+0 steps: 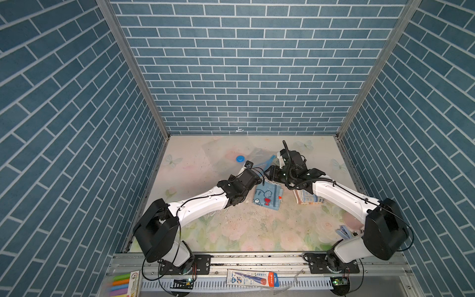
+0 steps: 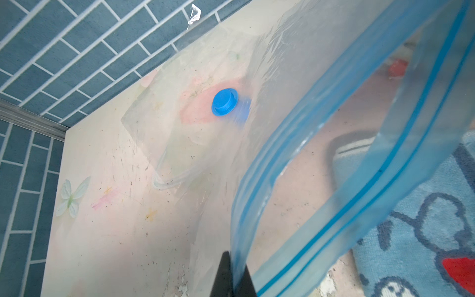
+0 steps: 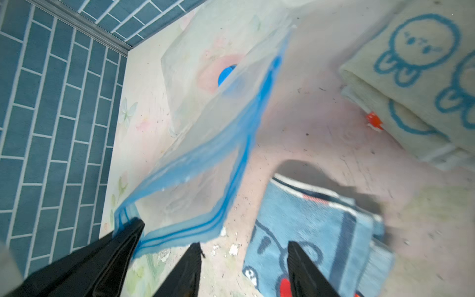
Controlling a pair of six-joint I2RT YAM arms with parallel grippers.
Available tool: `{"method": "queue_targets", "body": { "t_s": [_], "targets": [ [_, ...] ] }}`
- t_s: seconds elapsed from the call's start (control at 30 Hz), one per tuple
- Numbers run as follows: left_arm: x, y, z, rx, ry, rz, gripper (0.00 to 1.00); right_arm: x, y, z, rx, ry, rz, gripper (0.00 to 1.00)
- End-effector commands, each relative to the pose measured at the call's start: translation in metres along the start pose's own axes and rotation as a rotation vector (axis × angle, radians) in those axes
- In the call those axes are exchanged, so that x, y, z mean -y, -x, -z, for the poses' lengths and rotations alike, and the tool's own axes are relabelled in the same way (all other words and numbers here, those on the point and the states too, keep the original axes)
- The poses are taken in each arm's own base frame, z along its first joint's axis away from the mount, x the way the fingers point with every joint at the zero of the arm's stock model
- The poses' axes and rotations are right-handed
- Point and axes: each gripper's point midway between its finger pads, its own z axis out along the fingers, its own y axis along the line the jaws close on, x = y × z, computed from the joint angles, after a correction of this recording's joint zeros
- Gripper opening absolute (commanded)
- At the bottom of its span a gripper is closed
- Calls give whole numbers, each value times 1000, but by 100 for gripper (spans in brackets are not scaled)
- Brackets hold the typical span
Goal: Place the folded towel into the vacuum bag
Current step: Open the vacuum bag at the center of the board.
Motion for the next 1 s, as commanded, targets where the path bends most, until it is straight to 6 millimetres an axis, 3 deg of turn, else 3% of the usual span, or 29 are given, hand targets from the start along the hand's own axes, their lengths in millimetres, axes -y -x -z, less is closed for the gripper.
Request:
{"method": "queue_targets", "body": {
  "t_s": [0.0, 0.17, 0.37, 0.73, 0.97],
  "targets": [
    [0, 1, -5, -20, -5, 42, 0, 40, -19, 17, -21, -145, -44, 58],
    [1, -5, -7, -27, -11, 39, 0, 63, -41, 29, -64, -221, -57, 60],
    [-3, -26, -6, -69, -7, 10, 0, 47, -20, 30, 13, -165, -53, 60],
    [-85, -68, 51, -144, 270, 67, 0, 8, 11, -6, -26, -46, 1, 60],
    [-98, -71, 81, -164, 412, 68, 0, -8, 9, -27, -100, 23, 24, 60]
  ]
}}
